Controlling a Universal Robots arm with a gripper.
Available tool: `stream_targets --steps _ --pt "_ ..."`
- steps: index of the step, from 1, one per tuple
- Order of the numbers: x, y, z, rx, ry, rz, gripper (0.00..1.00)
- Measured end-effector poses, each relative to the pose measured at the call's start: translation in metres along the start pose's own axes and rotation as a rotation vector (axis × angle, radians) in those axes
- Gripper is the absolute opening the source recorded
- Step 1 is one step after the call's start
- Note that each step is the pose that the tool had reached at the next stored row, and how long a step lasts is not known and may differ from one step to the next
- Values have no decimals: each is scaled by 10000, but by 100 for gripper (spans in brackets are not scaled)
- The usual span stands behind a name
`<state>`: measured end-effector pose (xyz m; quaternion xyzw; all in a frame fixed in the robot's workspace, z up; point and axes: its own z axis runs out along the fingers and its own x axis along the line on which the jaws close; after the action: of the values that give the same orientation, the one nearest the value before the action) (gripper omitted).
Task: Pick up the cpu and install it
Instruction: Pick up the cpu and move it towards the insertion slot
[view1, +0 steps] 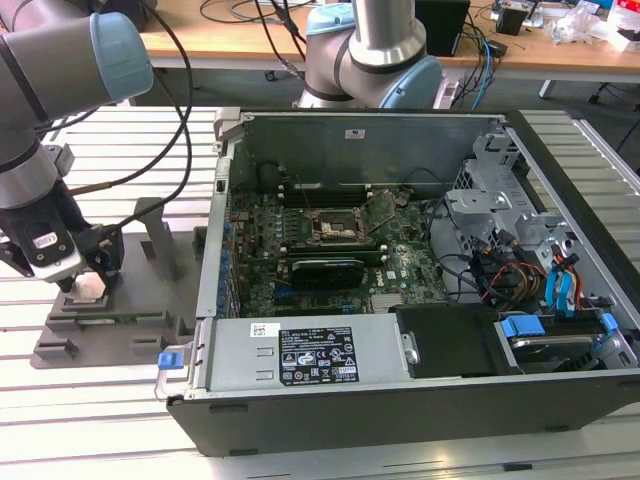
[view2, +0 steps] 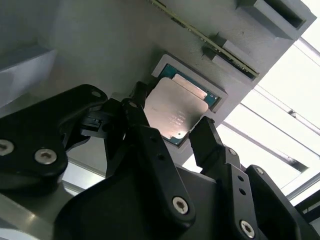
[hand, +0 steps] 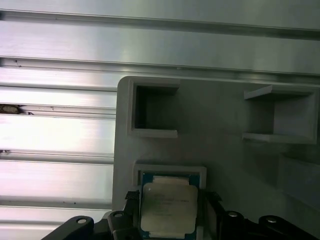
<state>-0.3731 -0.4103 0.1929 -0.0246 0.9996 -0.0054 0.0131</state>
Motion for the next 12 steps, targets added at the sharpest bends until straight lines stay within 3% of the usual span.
stream_targets --steps 1,3,12 --pt "-1 0 1 -22 -1 3 62" --pt "-5 0 2 -46 91 4 62" --pt "-12 -7 28 -70 109 4 62"
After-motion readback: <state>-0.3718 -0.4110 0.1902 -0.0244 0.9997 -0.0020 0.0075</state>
